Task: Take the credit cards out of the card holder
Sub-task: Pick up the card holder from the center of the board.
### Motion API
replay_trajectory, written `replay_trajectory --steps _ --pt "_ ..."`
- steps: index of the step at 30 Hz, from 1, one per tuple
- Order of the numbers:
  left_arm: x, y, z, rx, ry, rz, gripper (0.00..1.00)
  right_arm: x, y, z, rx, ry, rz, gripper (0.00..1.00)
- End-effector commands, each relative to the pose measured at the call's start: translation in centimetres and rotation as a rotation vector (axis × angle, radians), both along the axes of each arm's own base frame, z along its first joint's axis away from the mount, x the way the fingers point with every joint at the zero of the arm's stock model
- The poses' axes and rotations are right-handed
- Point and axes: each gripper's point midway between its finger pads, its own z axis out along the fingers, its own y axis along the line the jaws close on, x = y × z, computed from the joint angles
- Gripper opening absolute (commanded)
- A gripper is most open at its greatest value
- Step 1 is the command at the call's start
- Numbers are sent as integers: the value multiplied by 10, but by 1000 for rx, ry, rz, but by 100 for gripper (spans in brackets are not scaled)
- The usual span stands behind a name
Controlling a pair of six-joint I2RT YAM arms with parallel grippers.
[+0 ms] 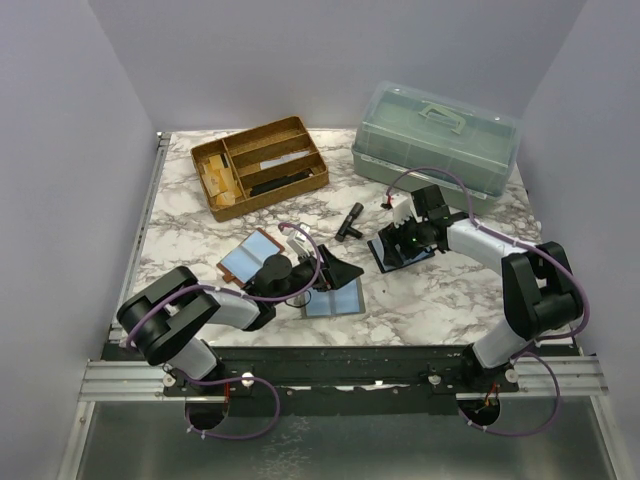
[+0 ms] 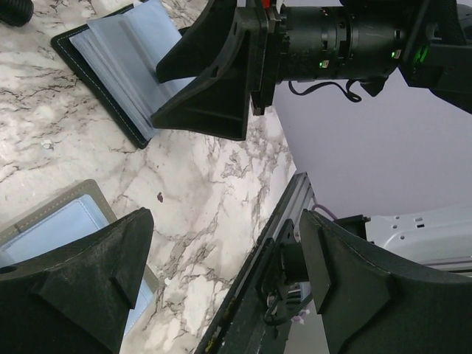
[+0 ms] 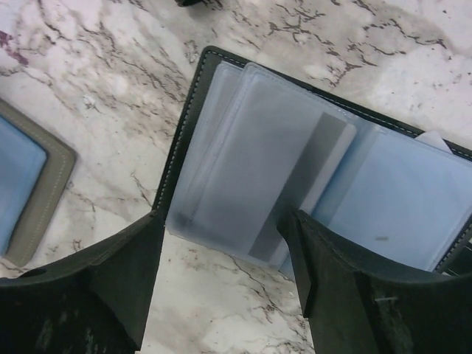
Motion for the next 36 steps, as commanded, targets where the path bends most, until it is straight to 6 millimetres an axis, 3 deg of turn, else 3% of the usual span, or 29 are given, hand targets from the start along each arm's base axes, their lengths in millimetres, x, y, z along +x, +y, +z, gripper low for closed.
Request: replay_trajectory --steps 1,14,20,28,36 --pt "-3 -8 14 -58 -27 -30 86 14 -12 -3 -91 -52 -36 74" --pt "-4 -10 14 -69 -28 -36 86 9 -13 -11 -99 -6 -53 67" --pt "-4 -11 15 -73 -30 -41 86 6 -8 3 -3 15 -65 66" --pt "-3 -15 16 -75 -29 -53 85 3 -14 3 102 113 -110 58" --pt "-4 -15 19 -83 -34 -57 85 8 -23 9 120 101 -152 51"
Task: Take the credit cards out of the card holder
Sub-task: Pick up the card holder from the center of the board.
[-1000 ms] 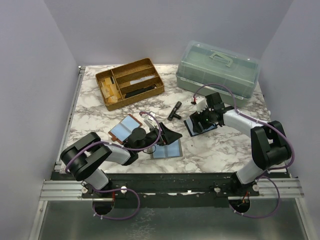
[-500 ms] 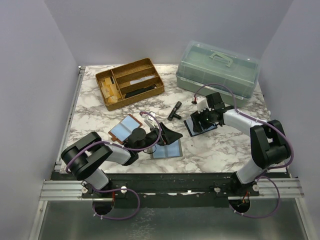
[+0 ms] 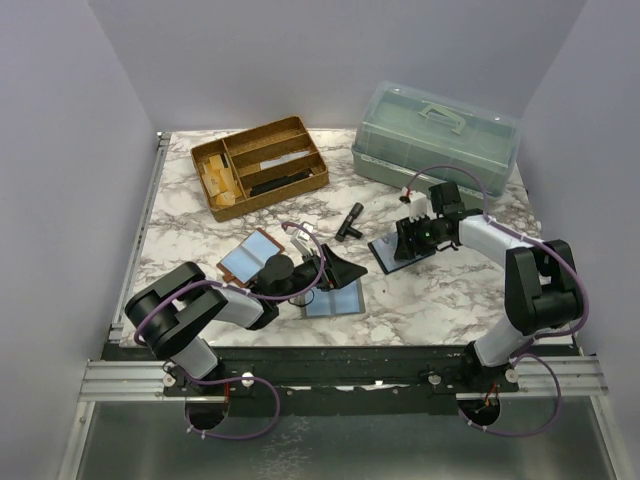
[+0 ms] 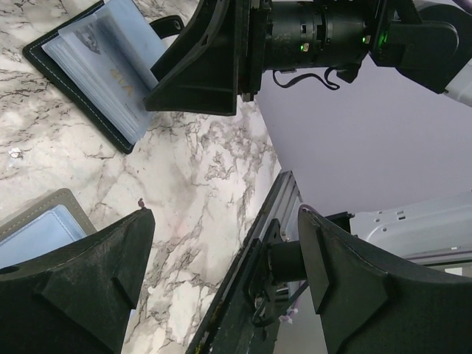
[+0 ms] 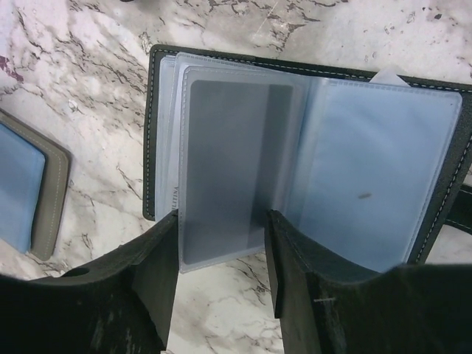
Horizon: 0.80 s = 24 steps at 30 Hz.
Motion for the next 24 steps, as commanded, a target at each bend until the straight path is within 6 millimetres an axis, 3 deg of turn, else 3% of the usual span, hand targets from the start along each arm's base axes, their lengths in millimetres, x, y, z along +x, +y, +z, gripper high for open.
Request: replay_trajectory --steps 1,11,17,21,22,23,24 --pt "-3 -5 14 -36 -35 -27 85 6 -2 12 34 -12 -22 50" --pt "-2 -8 15 -38 -35 -37 85 21 -23 25 -32 -120 -83 39" --pt "-2 -12 15 -41 -30 -51 84 24 -27 17 -59 -111 -82 35" --pt "-3 -15 16 -48 -29 -56 84 27 -32 19 -64 -123 -96 22" --pt "-3 -17 18 -51 -32 -59 84 26 -31 24 -48 -131 -96 16" --pt "-3 -18 19 -53 -32 -60 84 26 -30 29 -30 -138 -96 1" --pt "-3 -20 20 -55 -33 -65 84 25 -29 34 -6 -146 -94 0"
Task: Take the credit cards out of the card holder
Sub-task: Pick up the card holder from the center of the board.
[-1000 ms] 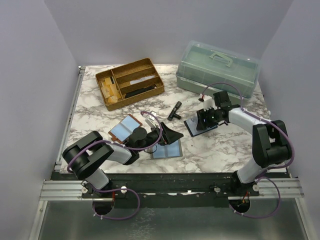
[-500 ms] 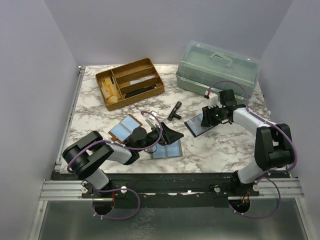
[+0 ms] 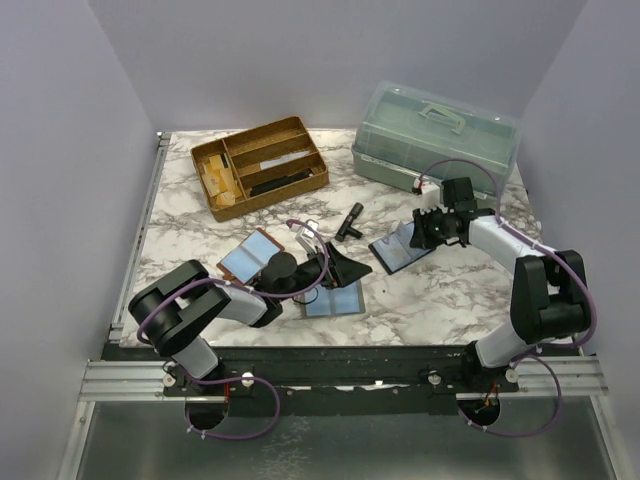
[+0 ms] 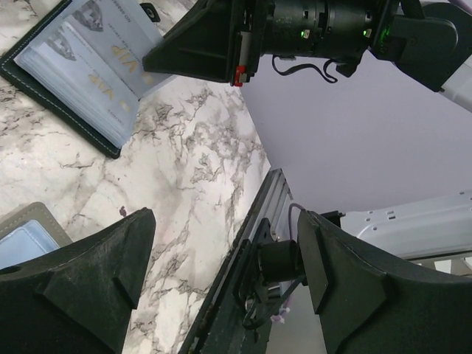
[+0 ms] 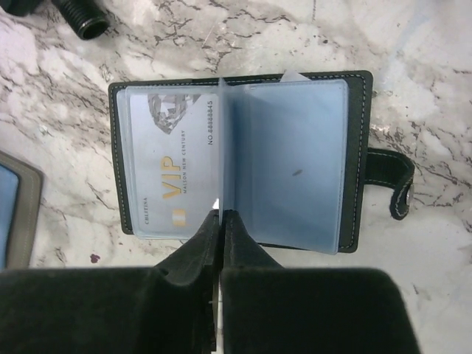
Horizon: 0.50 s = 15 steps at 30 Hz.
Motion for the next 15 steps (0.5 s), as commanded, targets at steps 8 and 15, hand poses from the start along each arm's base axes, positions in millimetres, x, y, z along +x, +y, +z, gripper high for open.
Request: replay_trajectory --steps 8,15 --pt "2 -37 23 -87 -10 -27 80 -28 30 66 404 -19 103 0" --pt "18 -50 29 -215 -6 12 59 -56 53 82 690 131 215 0"
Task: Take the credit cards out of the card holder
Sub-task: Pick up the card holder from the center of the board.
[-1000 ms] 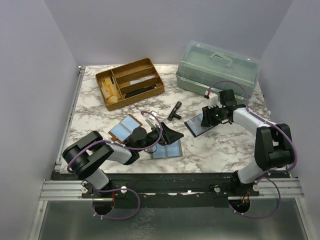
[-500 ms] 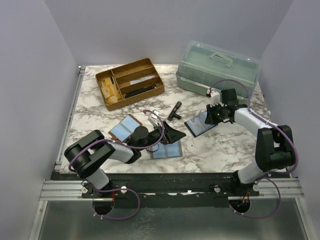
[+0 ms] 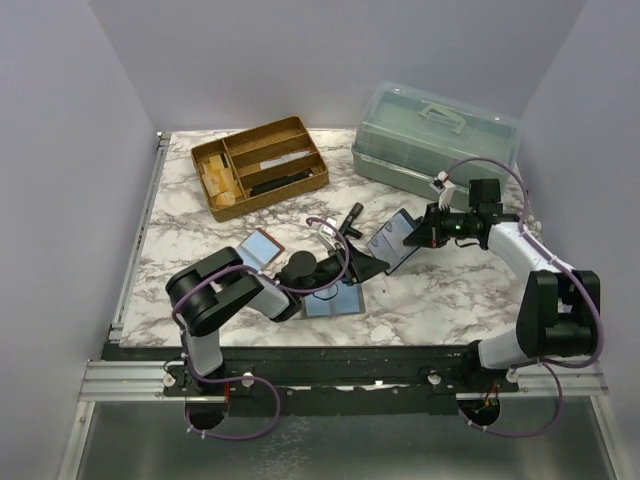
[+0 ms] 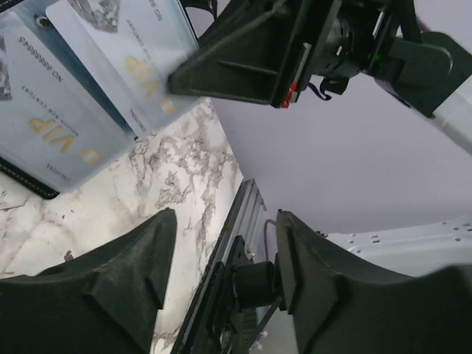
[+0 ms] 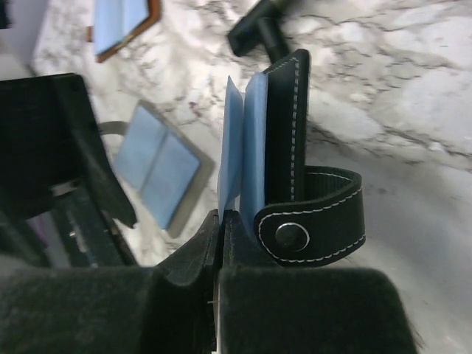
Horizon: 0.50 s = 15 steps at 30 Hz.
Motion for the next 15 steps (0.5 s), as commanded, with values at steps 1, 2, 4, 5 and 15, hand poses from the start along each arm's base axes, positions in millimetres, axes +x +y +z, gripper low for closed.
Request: replay_trajectory --steps 1,2,4,5,15 --pt "14 -8 17 -130 -16 46 57 -29 27 19 258 115 151 0" --pt "17 -9 16 -130 -13 56 56 -32 29 20 280 129 163 0" --pt "24 -9 12 -124 -10 87 56 -34 31 21 304 142 176 0" --pt "28 -8 9 -117 -10 107 56 -36 31 23 315 146 180 0" --pt "50 -1 -15 -62 49 234 58 -42 36 30 389 186 211 0"
